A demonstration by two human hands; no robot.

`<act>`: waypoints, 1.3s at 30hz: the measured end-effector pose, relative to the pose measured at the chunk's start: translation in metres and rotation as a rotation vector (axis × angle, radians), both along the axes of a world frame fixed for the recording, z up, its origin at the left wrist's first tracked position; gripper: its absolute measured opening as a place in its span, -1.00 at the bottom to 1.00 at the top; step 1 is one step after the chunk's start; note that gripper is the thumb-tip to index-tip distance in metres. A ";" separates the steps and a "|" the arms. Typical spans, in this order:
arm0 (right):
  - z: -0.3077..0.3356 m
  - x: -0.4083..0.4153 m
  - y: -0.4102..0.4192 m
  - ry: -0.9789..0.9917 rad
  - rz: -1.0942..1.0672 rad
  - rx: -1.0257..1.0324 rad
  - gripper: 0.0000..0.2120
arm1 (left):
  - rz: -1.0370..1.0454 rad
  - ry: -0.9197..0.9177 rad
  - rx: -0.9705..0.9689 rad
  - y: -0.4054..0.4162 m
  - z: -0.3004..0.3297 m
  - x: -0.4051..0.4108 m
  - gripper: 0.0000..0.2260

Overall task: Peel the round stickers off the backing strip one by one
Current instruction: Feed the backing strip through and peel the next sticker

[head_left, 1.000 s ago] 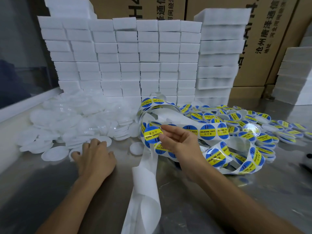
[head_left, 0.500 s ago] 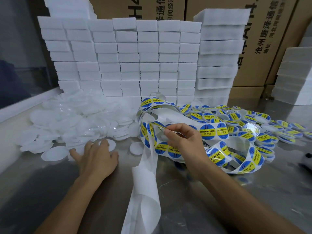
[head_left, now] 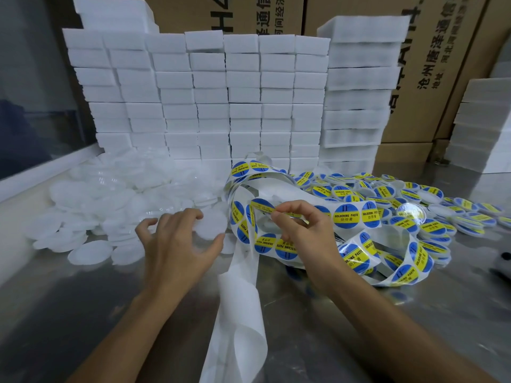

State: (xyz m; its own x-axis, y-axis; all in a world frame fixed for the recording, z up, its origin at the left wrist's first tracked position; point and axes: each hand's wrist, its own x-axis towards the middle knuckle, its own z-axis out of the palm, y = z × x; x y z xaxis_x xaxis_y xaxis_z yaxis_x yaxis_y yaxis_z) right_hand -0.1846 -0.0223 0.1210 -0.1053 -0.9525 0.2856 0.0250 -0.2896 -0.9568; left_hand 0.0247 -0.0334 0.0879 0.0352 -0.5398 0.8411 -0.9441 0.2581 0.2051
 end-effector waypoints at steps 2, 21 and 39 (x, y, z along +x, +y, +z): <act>0.000 0.002 0.001 0.011 0.006 -0.012 -0.88 | -0.072 -0.049 -0.138 0.003 0.003 -0.007 -0.64; -0.005 0.009 0.008 0.019 0.165 -0.089 -0.60 | -0.798 1.252 0.538 0.018 0.021 -0.037 -0.83; 0.002 0.004 0.006 -0.040 0.106 0.059 -0.98 | -0.835 1.519 0.579 0.014 0.021 -0.032 -0.66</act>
